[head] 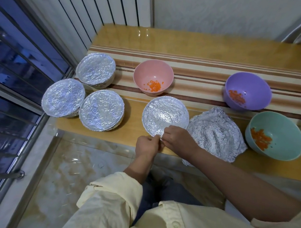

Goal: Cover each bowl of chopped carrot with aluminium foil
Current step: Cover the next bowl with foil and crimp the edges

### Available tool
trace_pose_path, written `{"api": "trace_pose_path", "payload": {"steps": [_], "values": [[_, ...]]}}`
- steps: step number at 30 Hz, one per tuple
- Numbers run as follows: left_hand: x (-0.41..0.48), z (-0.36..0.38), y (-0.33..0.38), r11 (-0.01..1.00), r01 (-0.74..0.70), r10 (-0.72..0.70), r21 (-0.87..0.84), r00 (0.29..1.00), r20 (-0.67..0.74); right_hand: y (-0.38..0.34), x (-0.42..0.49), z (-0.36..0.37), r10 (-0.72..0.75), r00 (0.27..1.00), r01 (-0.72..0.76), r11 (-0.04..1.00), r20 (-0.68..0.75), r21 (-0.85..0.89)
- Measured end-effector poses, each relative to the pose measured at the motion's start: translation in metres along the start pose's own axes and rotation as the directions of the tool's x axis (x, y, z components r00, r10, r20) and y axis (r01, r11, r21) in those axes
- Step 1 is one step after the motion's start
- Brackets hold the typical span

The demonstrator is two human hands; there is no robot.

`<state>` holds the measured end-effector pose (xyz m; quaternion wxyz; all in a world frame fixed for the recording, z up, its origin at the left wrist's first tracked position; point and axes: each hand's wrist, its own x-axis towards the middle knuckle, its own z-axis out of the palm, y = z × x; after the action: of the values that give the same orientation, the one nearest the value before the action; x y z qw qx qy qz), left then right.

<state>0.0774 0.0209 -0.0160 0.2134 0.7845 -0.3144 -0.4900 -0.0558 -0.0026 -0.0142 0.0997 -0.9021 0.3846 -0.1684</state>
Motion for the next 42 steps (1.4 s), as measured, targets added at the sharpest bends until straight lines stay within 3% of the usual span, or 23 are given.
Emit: {"api": "trace_pose_path", "payload": {"steps": [4,11,17,22,32,42], "values": [[-0.001,-0.003,0.007,0.994,-0.037,0.038,0.105,0.999,-0.009,0.001,0.001,0.003,0.033,0.999,-0.034,0.999,0.004,0.034],[0.000,-0.002,-0.001,0.990,-0.048,0.047,0.136,0.999,0.013,-0.001,0.000,0.007,0.029,0.998,-0.027,0.999,-0.052,0.047],[0.008,-0.012,0.004,0.957,-0.070,0.083,0.282,0.996,-0.032,0.009,-0.002,0.002,-0.034,0.998,0.028,0.993,0.047,0.111],[0.020,-0.022,0.009,0.940,-0.079,0.084,0.332,0.997,0.001,0.009,-0.006,0.001,0.023,0.998,-0.026,0.999,0.050,0.047],[0.003,-0.009,0.000,0.992,-0.036,0.037,0.121,0.999,-0.005,0.002,0.000,0.005,0.052,0.999,-0.053,0.996,0.007,0.071],[0.005,-0.002,-0.007,0.997,-0.022,0.024,0.074,0.999,-0.030,0.001,-0.002,0.010,0.075,0.997,-0.074,0.992,-0.010,0.101]]}}
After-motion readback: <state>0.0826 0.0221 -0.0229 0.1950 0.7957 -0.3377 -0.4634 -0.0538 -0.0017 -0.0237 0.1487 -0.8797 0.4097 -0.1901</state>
